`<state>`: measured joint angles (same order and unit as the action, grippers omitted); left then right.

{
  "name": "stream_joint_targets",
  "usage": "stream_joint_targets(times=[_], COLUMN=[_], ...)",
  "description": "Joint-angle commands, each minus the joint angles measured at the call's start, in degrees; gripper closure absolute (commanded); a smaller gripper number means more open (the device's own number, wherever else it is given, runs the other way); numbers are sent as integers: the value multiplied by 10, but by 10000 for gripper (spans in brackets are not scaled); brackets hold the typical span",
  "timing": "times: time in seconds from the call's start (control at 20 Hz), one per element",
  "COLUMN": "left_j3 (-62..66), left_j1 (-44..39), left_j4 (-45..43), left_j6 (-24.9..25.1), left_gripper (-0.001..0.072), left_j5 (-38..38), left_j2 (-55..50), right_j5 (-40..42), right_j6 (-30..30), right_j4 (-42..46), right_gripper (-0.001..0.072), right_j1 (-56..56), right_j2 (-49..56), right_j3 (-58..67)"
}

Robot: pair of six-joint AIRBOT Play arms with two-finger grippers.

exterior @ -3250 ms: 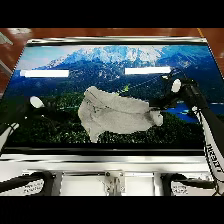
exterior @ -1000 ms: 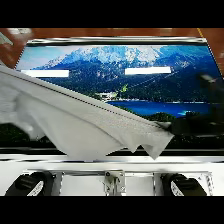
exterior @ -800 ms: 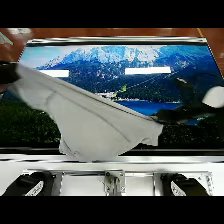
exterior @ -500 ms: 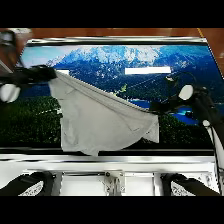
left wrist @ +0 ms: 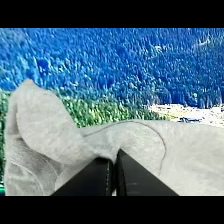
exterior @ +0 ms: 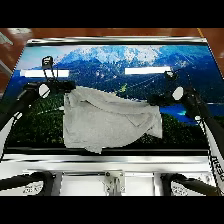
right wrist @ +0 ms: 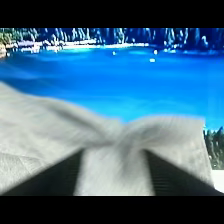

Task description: Fold the shirts.

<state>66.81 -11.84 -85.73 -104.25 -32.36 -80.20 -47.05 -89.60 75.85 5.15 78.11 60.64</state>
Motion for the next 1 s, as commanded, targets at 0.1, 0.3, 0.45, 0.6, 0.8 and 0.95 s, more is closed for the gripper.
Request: stream_joint_targets(times=[0.1,0.3,0.45,0.6,0.8,0.95], left_j3=[75,113,44,-113,-331,-426], left_j1=[37,141,216,254,257,257], left_j4=[-2,-29,58,172,286,388], left_j6=[126,114,155,197,228,272], left_gripper=[612,-11,-9,-10,-9,-9], left_j5=[-240,-474,-543,-509,-414,-329], left_j2=[21,50,86,157,207,206], right_j5=[-113,-269,-344,-360,-353,-352], right_j6=[47,66,111,129,141,143], right_j4=[61,228,84,-82,-116,-122], right_gripper=[31,187,121,122,122,122], right_j1=[-14,-91,-227,-329,-345,-326], right_j2=[-40,-102,-106,-105,-105,-105], right_j3=[34,43,31,-20,-65,-72])
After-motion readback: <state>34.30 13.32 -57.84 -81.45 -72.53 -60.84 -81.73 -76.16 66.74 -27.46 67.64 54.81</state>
